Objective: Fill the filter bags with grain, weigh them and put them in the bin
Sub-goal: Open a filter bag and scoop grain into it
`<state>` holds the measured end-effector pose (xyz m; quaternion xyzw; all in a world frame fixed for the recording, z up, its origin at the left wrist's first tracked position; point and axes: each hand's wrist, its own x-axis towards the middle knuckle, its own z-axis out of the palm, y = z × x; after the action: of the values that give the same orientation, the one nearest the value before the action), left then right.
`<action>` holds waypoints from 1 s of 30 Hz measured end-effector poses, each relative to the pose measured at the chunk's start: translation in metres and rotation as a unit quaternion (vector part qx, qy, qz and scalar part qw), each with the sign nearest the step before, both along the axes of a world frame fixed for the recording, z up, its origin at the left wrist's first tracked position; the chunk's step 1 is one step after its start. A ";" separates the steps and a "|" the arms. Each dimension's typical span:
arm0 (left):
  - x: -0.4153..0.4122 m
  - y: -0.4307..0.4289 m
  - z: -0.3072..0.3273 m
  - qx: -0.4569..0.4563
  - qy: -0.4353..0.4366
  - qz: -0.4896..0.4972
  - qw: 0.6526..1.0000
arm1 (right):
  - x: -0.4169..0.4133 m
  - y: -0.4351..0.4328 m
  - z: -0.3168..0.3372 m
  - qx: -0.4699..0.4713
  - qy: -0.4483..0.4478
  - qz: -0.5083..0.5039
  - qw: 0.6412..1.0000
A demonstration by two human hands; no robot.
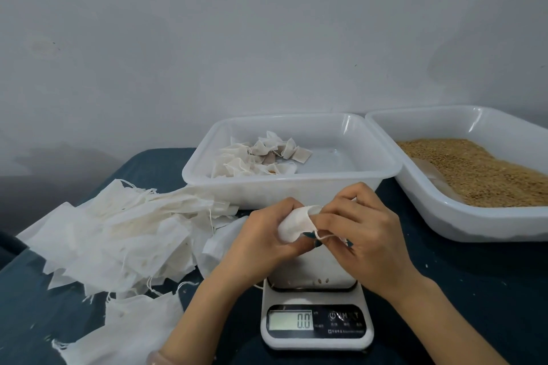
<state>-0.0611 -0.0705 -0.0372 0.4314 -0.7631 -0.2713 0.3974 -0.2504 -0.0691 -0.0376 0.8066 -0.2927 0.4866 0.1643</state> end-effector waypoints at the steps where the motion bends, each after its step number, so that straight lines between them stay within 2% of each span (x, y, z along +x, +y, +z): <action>1: 0.000 0.000 0.000 -0.002 -0.002 0.000 1.000 | 0.001 0.000 0.001 0.000 -0.008 0.002 1.000; 6: 0.001 0.000 0.001 -0.016 0.021 0.009 1.000 | -0.005 0.001 0.008 0.033 -0.082 0.008 0.996; 9: 0.002 0.000 0.000 -0.020 0.027 0.018 0.999 | -0.012 0.000 0.017 0.084 -0.162 0.002 0.983; 12: 0.003 0.000 -0.002 -0.013 0.029 0.029 0.999 | -0.036 -0.014 0.027 0.130 -0.218 -0.111 0.961; 15: 0.003 0.001 -0.002 -0.013 0.021 0.030 0.999 | -0.087 -0.040 0.032 0.249 -0.144 -0.299 0.910; 17: 0.003 0.001 -0.002 -0.016 0.017 0.031 0.999 | -0.124 -0.058 0.035 0.367 -0.069 -0.392 0.840; 19: 0.003 0.001 -0.003 -0.016 0.020 0.033 0.999 | -0.148 -0.071 0.042 0.480 0.004 -0.446 0.755; 21: 0.003 0.000 -0.004 -0.017 0.017 0.036 0.999 | -0.160 -0.081 0.047 0.535 0.093 -0.465 0.699; 23: 0.002 0.000 -0.004 -0.015 0.017 0.036 0.999 | -0.164 -0.088 0.048 0.542 0.136 -0.479 0.677; 26: 0.002 0.001 -0.005 -0.015 0.016 0.032 0.999 | -0.158 -0.089 0.045 0.564 0.144 -0.471 0.663; 30: 0.003 0.001 -0.006 -0.009 0.025 0.035 0.999 | -0.154 -0.088 0.044 0.582 0.118 -0.455 0.664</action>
<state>-0.0578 -0.0694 -0.0437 0.4477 -0.7396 -0.2612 0.4293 -0.4042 -0.1569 0.0061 0.5555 -0.8248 -0.0171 -0.1042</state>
